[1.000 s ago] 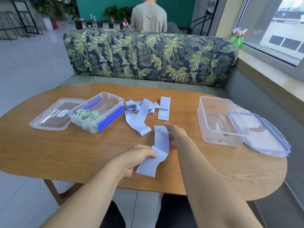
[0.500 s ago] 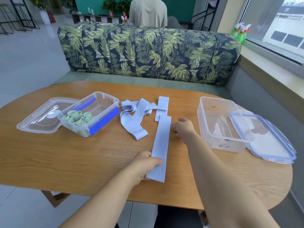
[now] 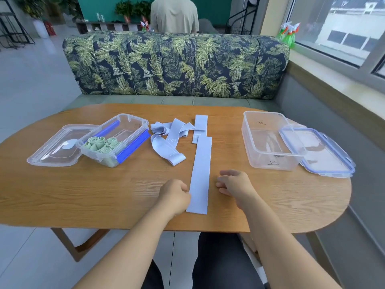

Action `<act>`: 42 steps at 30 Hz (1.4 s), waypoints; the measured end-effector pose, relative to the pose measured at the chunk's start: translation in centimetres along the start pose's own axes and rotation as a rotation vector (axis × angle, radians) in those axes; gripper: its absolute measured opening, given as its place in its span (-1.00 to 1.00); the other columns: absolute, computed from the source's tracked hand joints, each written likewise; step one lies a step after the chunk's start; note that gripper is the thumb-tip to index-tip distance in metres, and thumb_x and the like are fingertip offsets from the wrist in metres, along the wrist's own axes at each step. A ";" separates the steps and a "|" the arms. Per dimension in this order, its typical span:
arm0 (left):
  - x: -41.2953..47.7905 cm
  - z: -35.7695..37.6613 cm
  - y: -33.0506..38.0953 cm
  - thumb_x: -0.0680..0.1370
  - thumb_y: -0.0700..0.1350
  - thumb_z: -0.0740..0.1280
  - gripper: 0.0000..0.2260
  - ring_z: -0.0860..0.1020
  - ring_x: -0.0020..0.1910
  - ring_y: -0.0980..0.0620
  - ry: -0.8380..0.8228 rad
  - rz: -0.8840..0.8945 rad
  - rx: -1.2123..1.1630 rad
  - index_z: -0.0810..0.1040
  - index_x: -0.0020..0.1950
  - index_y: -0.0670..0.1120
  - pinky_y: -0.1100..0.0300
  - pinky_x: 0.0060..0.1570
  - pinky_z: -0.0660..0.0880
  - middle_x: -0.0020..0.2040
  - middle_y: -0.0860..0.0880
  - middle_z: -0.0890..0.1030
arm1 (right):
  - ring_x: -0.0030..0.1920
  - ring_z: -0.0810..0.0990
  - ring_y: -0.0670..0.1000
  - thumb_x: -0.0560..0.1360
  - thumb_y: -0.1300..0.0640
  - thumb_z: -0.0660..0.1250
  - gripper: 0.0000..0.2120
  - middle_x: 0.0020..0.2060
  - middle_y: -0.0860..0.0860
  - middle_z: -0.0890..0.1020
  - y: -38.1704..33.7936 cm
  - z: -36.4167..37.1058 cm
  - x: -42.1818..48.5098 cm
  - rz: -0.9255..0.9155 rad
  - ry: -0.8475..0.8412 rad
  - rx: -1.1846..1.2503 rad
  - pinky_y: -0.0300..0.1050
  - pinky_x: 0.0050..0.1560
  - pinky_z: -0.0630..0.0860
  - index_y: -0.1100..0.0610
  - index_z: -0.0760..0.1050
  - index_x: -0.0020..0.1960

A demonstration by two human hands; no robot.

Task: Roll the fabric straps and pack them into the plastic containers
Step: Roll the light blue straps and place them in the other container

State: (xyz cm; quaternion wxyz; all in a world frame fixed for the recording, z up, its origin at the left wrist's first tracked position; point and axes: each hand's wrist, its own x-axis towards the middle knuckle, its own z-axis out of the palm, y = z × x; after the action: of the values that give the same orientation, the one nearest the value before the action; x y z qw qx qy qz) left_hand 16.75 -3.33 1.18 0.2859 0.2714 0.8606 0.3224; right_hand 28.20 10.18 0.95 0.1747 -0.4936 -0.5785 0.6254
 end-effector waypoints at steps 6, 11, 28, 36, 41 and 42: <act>-1.1 0.7 -0.6 0.55 -0.19 0.29 -0.85 0.55 0.00 0.04 0.071 0.087 -0.041 0.58 0.05 -0.01 0.26 -0.11 0.43 0.02 0.04 0.58 | -0.04 0.66 0.05 0.49 0.28 0.30 -0.73 -0.14 0.05 0.67 2.2 -0.3 -2.9 -0.111 0.033 -0.109 -0.08 0.09 0.60 0.13 0.55 0.17; -2.2 0.7 -1.8 0.45 -0.17 0.42 -0.88 0.57 -0.17 0.13 0.044 0.277 -0.058 0.59 -0.22 0.04 0.28 -0.18 0.51 -0.13 0.08 0.62 | -0.39 0.52 -0.23 0.43 0.25 0.42 -0.91 -0.35 -0.14 0.63 3.1 -1.2 -4.4 -0.340 -0.023 -0.262 -0.37 -0.30 0.40 0.08 0.65 -0.13; -1.5 0.3 -2.1 0.38 -0.12 0.55 -0.88 0.51 -0.11 0.12 -0.135 0.402 0.178 0.63 -0.18 0.02 0.45 -0.24 0.37 -0.01 0.04 0.52 | -0.03 0.44 -0.10 0.37 0.17 0.51 -0.93 -0.21 -0.13 0.50 4.3 0.0 -3.8 -0.585 -0.189 -0.713 -0.31 -0.07 0.35 0.06 0.68 -0.15; -1.0 0.7 -2.6 0.45 -0.12 0.47 -0.94 0.53 -0.05 0.13 -0.111 0.442 0.162 0.65 -0.21 -0.01 0.34 -0.05 0.42 -0.01 0.06 0.54 | -0.02 0.39 -0.16 0.48 0.16 0.39 -0.92 -0.22 -0.20 0.46 4.4 0.0 -3.9 -0.593 -0.209 -0.693 -0.39 -0.08 0.28 0.05 0.66 -0.15; -1.2 1.0 -2.6 0.51 -0.11 0.40 -0.89 0.50 -0.03 0.09 -0.096 0.437 0.194 0.59 -0.22 0.02 0.20 0.05 0.46 0.01 0.08 0.49 | -0.01 0.36 -0.11 0.51 0.15 0.35 -0.88 -0.22 -0.19 0.41 4.4 0.4 -3.7 -0.564 -0.206 -0.758 -0.25 -0.02 0.27 -0.04 0.55 -0.17; -1.2 1.1 -2.6 0.52 -0.11 0.39 -0.89 0.50 -0.02 0.09 -0.097 0.437 0.206 0.58 -0.21 0.02 0.19 0.06 0.45 0.01 0.07 0.48 | -0.02 0.36 -0.11 0.51 0.15 0.35 -0.87 -0.23 -0.18 0.42 4.3 0.4 -3.7 -0.554 -0.207 -0.766 -0.23 -0.02 0.27 -0.03 0.54 -0.18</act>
State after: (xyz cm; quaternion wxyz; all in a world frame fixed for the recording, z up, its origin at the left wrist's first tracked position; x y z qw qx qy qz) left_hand 17.57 -5.36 -0.91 0.2211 0.4938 0.7951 0.2739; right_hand 31.06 5.89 -1.47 0.0819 -0.2852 -0.8912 0.3432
